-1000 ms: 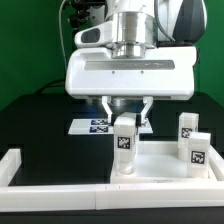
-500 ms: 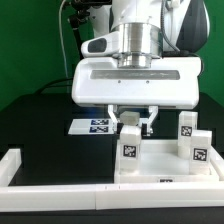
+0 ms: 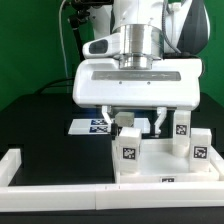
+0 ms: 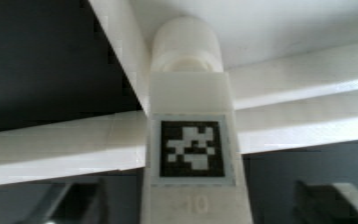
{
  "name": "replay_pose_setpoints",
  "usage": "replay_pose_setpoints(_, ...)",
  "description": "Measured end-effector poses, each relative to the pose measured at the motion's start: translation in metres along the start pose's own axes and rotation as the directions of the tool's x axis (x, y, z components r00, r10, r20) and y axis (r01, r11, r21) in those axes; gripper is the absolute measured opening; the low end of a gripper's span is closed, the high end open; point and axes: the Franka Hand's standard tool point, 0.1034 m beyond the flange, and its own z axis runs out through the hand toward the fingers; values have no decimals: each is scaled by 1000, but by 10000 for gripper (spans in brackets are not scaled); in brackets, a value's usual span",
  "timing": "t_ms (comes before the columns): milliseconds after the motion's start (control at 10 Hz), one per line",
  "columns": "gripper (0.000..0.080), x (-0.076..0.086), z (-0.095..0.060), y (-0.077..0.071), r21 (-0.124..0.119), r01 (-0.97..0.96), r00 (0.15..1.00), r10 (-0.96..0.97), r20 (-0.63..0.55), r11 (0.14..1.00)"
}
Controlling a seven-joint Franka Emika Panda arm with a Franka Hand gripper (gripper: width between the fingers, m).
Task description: Assemble square table
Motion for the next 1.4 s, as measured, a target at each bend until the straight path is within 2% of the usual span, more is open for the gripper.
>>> replay_pose_setpoints(100, 617, 0, 0, 0, 0, 0, 1000, 0, 0, 1000)
replay_pose_setpoints(200, 642, 0, 0, 0, 0, 0, 1000, 0, 0, 1000)
replay_pose_setpoints(800, 649, 0, 0, 0, 0, 0, 1000, 0, 0, 1000)
replay_pose_setpoints(1000, 649, 2, 1, 0, 5, -14, 996, 13, 86, 1000)
replay_pose_setpoints(1300, 649, 25, 2, 7, 14, -38, 983, 34, 179, 999)
replay_pose_setpoints(1400, 649, 21, 3, 8, 18, -50, 963, 43, 266, 999)
